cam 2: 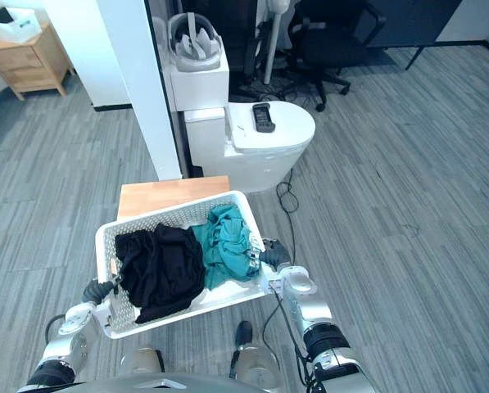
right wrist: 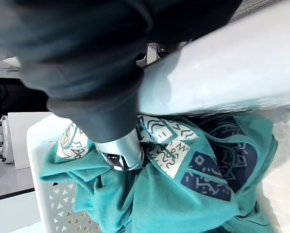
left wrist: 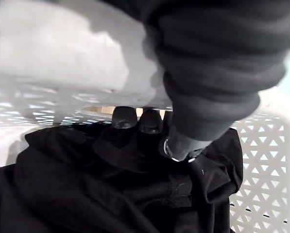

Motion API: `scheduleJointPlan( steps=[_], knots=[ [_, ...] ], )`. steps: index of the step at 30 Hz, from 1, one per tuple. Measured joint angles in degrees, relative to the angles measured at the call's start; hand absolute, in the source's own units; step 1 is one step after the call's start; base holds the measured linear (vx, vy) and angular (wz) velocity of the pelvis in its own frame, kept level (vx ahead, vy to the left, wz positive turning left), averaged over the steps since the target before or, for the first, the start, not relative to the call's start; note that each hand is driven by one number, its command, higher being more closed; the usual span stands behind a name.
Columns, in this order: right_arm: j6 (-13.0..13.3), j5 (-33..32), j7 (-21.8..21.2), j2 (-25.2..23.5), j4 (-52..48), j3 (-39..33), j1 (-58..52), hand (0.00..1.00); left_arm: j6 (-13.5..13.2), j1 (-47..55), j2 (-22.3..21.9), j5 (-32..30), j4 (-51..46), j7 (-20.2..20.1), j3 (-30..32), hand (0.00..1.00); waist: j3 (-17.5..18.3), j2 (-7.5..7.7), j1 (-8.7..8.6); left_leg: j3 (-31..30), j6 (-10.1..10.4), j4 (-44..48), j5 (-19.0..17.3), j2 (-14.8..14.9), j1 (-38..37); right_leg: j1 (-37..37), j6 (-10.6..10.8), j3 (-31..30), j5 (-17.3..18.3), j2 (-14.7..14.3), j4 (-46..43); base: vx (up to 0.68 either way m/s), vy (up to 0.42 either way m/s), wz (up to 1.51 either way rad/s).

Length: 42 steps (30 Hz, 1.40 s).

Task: Pick up the laundry basket with both hands and put the clothes into the washing machine.

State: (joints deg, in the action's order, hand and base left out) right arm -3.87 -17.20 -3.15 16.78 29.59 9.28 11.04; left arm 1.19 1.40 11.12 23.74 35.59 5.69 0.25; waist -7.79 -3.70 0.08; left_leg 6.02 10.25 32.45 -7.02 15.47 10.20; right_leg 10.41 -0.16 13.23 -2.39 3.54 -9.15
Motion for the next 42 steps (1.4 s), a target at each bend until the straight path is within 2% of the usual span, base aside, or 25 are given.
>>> scheduleJointPlan(
  steps=[2, 3, 6, 8, 9, 10, 12, 14, 16, 19, 20, 21, 22, 23, 25, 26, 27, 28, 29, 30, 33, 34, 36, 38, 42],
  knots=[
    [0.02, 0.30, 0.16, 0.09, 0.02, -0.52, -0.37, 1.00, -0.04, 1.48, -1.34, 0.08, 0.02, 0.00, -0.17, 1.00, 0.26, -1.94, 1.15, -1.51, 0.42, 15.67, -2.11, -1.11, -0.05, -0.41, -0.41, -1.04, -0.08, -1.25, -0.85, -0.09, 0.040, -0.29],
    [0.02, 0.35, 0.16, -0.08, 0.02, -0.55, -0.41, 1.00, -0.05, 1.79, -1.31, 0.25, 0.02, -0.07, -0.18, 1.00, 0.68, -2.65, 0.88, -1.39, 0.35, 15.59, -2.80, -1.49, -1.22, -0.39, -0.52, -1.18, -0.16, -1.73, -0.95, -0.07, 0.039, -0.20],
    [0.21, 0.35, 0.58, -1.11, 0.02, -0.64, -0.61, 1.00, -0.15, 2.04, -1.12, 0.84, -0.04, -0.05, 0.23, 1.00, 0.96, -2.87, -0.14, -3.56, 0.79, 6.26, -10.32, -3.18, -7.18, 0.52, -0.37, -1.35, -1.14, -2.30, -1.42, -0.10, 0.057, -0.08],
    [0.56, 0.53, 0.59, -1.39, -0.35, -1.28, -0.61, 1.00, -0.15, 2.04, -1.22, 0.88, -0.29, -0.07, 0.09, 1.00, 1.26, -2.64, -0.58, -4.76, -0.65, -0.78, -14.48, -4.60, -8.96, 2.96, 0.60, -1.98, -2.35, -1.97, -1.81, -0.16, 0.113, -0.12],
    [0.57, 0.90, 0.63, -1.57, -0.97, -1.76, -0.65, 1.00, -0.15, 1.91, -1.26, 0.89, -0.63, -0.05, -0.06, 1.00, 1.25, -2.62, -1.25, -4.46, -2.43, -5.04, -16.58, -5.09, -9.50, 4.58, 1.01, -2.25, -3.62, -1.65, -1.69, -0.29, 0.195, -0.15],
    [0.56, 1.14, 0.67, -2.38, -1.18, -2.88, -0.99, 1.00, -0.13, 1.44, -0.78, 0.88, -0.81, 0.14, -0.12, 1.00, 0.17, -0.24, -1.01, -3.69, -3.83, -6.29, -16.17, -7.28, -9.24, 5.64, 1.27, -3.83, -5.86, 0.02, -1.25, -0.31, 0.186, -0.16],
    [0.56, 1.21, 0.67, -3.03, -1.70, -3.86, -2.45, 1.00, 0.00, 1.64, -0.64, 0.84, -0.72, 0.36, -0.39, 1.00, 0.02, 1.12, -1.04, -3.37, -4.83, -6.31, -15.64, -9.51, -8.60, 5.60, 1.94, -4.89, -8.40, 1.69, 0.72, -0.30, 0.149, -0.08],
    [0.56, 1.51, 0.65, -2.86, -1.79, -5.13, -4.41, 1.00, 0.03, 1.63, -0.38, 0.70, -1.07, 0.35, -2.01, 1.00, -0.12, 2.52, -1.36, -2.99, -6.79, -5.78, -14.57, -13.13, -7.01, 5.58, 3.91, -6.42, -10.66, 4.57, 3.68, -0.27, 0.156, 0.09],
    [0.56, 1.88, 0.68, -2.84, -2.23, -5.62, -5.64, 1.00, 0.03, 1.55, -0.33, 0.03, -1.20, 0.35, -2.62, 1.00, -0.41, 2.99, -1.59, -2.34, -7.97, -5.47, -13.87, -14.76, -5.74, 5.62, 5.61, -8.15, -9.72, 5.34, 6.41, -0.21, 0.123, -0.07],
    [0.54, 3.55, 0.66, -4.12, -3.43, -5.68, -6.67, 1.00, 0.02, 1.55, 0.60, -1.45, -1.26, 0.34, -2.50, 1.00, -1.49, 4.66, -1.49, 0.31, -9.87, -7.75, -12.05, -15.90, -5.34, 5.81, 11.88, -10.06, -4.03, 5.80, 10.04, -0.18, 0.111, -0.39],
    [0.51, 4.36, 0.67, -4.87, -3.42, -5.88, -6.66, 1.00, 0.02, 1.56, 0.72, -1.62, -1.29, 0.34, -2.13, 1.00, -2.28, 5.36, -1.21, 2.52, -11.11, -9.73, -10.59, -15.29, -6.19, 6.15, 10.79, -8.64, -2.80, 6.10, 10.10, -0.21, 0.081, -0.75],
    [0.51, 4.83, 0.67, -5.36, -3.34, -5.81, -6.68, 1.00, 0.02, 1.58, 1.07, -1.66, -1.28, 0.35, -1.51, 1.00, -2.65, 5.79, -0.87, 4.71, -10.83, -10.37, -9.44, -14.26, -6.48, 7.27, 7.93, -5.00, -4.57, 5.94, 6.02, -0.19, 0.070, -0.85],
    [0.47, 5.39, 0.67, -5.54, -3.34, -5.31, -6.66, 1.00, 0.02, 1.54, 1.46, -1.78, -1.32, 0.35, -1.32, 1.00, -2.60, 6.21, -0.40, 6.32, -10.64, -10.52, -8.90, -13.66, -6.23, 8.43, 5.80, -1.90, -3.78, 6.17, -0.02, -0.11, 0.027, -0.81],
    [0.47, 5.77, 0.71, -6.09, -3.34, -5.10, -6.64, 1.00, 0.03, 1.55, 1.69, -2.09, -1.67, 0.35, -1.15, 1.00, -2.45, 6.75, -0.07, 8.58, -10.86, -9.19, -8.91, -13.15, -5.33, 9.77, 1.58, 1.54, -2.91, 7.55, -11.59, -0.06, 0.014, -0.62],
    [0.39, 5.99, 0.81, -6.35, -3.06, -5.11, -6.42, 1.00, 0.08, 1.97, 1.58, -2.16, -3.47, 0.46, 0.07, 1.00, -2.86, 7.57, -1.07, 9.58, -10.35, -7.40, -9.90, -13.84, -5.21, 10.79, 2.18, 3.04, -3.21, 7.66, -13.46, -0.07, 0.044, -0.64],
    [0.29, 6.06, 0.82, -6.23, -2.86, -4.85, -5.14, 1.00, 0.06, 2.31, 0.38, -2.19, -3.80, 0.56, 1.52, 1.00, -2.72, 6.90, 0.02, 12.06, -11.47, -11.30, -7.82, -12.31, -6.19, 9.49, 5.13, 0.08, -6.09, 5.19, -8.12, -0.17, 0.013, -1.19],
    [0.18, 6.07, 0.85, -6.00, -2.85, -4.58, -4.56, 1.00, 0.02, 3.06, -0.37, -2.60, -4.89, 0.55, 2.25, 1.00, -3.02, 6.40, -0.19, 15.66, -11.18, -14.49, -6.20, -11.37, -8.42, 10.19, 0.15, 1.51, 1.29, 6.05, -20.33, -0.20, -0.015, -1.22],
    [0.22, 6.05, 0.84, -6.01, -2.69, -4.35, -4.68, 1.00, 0.02, 4.14, -0.27, -2.62, -6.36, 0.55, 2.16, 1.00, -2.92, 6.60, -0.53, 16.39, -11.04, -16.13, -5.31, -11.32, -10.17, 8.49, 0.37, 2.79, 7.06, 7.69, -28.50, -0.09, -0.050, -0.82],
    [0.24, 6.06, 0.81, -5.97, -2.35, -4.10, -4.68, 1.00, 0.02, 4.70, -0.24, -2.62, -7.01, 0.54, 2.14, 1.00, -2.94, 6.55, -0.63, 17.27, -10.97, -16.76, -4.96, -11.20, -10.82, 6.91, 1.13, 3.47, 9.71, 8.58, -31.05, -0.09, -0.068, -0.89],
    [0.26, 6.00, 0.74, -5.22, -1.29, -2.98, -3.88, 1.00, 0.02, 5.66, -0.24, -2.62, -7.73, 0.61, 2.40, 1.00, -1.97, 7.26, 0.44, 20.66, -10.74, -17.00, -4.72, -10.50, -10.94, 3.02, 2.20, 4.20, 14.02, 10.41, -30.10, -0.09, -0.093, -0.96],
    [0.30, 5.98, 0.73, -5.00, -1.22, -2.28, -2.76, 1.00, 0.03, 6.12, -0.44, -2.55, -7.77, 1.17, 2.58, 1.00, -0.85, 7.42, 1.12, 25.03, -9.69, -16.50, -4.15, -8.63, -9.52, 0.21, 1.79, 7.68, 17.30, 11.02, -21.23, -0.10, -0.110, -1.09],
    [0.30, 6.00, 0.76, -4.32, -0.88, -2.30, -2.63, 1.00, 0.07, 6.25, -1.37, -2.56, -7.74, 1.25, 2.49, 1.00, -0.23, 4.93, 1.08, 26.14, -8.48, -17.42, -3.01, -7.05, -8.53, -0.13, 1.75, 6.94, 14.09, 6.42, -13.63, -0.05, -0.078, -0.87],
    [0.23, 6.01, 0.72, -2.69, -0.24, -2.18, -2.84, 1.00, 0.07, 6.37, -2.34, -2.59, -7.50, 1.23, 2.05, 1.00, 0.89, 2.94, 1.15, 27.15, -8.03, -20.96, -0.39, -6.26, -8.53, -0.99, 1.54, 4.39, 9.46, 2.38, -6.24, -0.04, -0.104, -0.94],
    [0.22, 5.98, 0.74, -2.13, 0.12, -2.71, -3.05, 1.00, 0.07, 5.80, -2.35, -2.60, -6.56, 1.21, 0.65, 1.00, 1.30, 2.30, 0.28, 28.14, -7.22, -23.87, 1.39, -5.66, -9.32, -1.35, -0.11, 1.66, 4.63, -0.51, -0.43, -0.03, -0.106, -0.88],
    [0.24, 5.49, 0.92, -2.15, -0.05, -5.20, -4.96, 1.00, 0.07, 2.49, -2.17, -2.64, -3.02, 1.17, -1.49, 1.00, 1.33, 2.39, -1.03, 30.30, -6.74, -22.91, 1.75, -4.32, -10.31, -2.31, -0.60, -1.25, 2.63, -2.17, 2.55, -0.08, -0.048, -0.39]
  ],
)
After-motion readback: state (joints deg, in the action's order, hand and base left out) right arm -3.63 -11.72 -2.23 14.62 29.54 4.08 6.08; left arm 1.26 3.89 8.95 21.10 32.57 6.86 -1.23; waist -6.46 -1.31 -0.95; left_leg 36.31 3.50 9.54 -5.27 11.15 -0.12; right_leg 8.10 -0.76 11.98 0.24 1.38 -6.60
